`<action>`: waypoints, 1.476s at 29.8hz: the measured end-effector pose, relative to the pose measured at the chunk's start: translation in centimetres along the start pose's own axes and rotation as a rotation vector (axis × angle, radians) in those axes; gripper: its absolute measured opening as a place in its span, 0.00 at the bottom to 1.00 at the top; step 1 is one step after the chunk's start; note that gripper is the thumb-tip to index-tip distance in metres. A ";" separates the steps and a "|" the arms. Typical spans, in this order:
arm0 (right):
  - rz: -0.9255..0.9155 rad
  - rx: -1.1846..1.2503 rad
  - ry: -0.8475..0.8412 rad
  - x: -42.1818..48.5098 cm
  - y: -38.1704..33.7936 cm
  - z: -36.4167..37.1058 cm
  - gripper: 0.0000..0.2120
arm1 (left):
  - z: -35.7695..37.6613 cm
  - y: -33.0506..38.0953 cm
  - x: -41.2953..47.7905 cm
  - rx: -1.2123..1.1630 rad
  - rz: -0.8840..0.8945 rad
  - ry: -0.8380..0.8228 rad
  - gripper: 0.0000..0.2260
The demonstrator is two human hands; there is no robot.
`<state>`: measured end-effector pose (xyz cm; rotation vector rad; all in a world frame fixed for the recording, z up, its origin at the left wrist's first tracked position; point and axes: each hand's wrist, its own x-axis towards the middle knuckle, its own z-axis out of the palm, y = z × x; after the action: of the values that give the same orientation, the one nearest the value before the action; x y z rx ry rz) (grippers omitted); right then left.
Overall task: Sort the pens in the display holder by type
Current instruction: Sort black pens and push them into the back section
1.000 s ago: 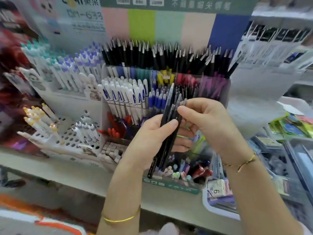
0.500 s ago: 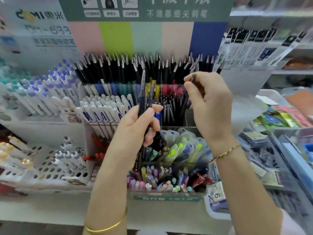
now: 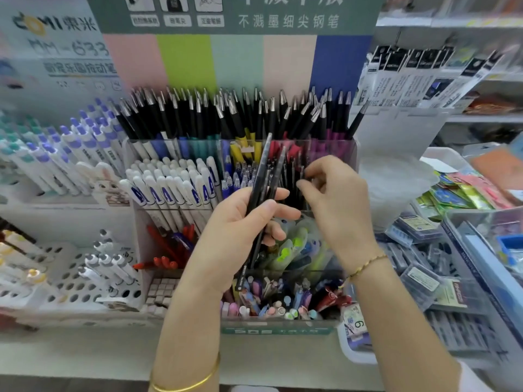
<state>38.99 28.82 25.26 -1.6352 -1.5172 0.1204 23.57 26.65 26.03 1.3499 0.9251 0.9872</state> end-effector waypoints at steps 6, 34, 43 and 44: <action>0.056 0.465 -0.184 -0.2 -2.3 -2.3 0.06 | 0.9 -0.1 0.4 0.026 -0.003 -0.014 0.09; -0.186 -0.280 0.065 -0.4 0.5 1.6 0.09 | 1.5 0.3 1.0 -0.089 0.013 0.159 0.06; -0.059 0.227 0.065 -0.5 -1.1 -0.8 0.04 | 1.3 -0.2 0.8 0.024 0.049 0.112 0.08; -0.035 0.327 0.035 -0.5 -1.4 -1.2 0.01 | 1.3 -0.2 0.8 0.034 0.055 0.103 0.07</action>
<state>38.56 27.59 26.64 -1.3429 -1.4152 0.3035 25.06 26.98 25.93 1.3690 0.9902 1.0956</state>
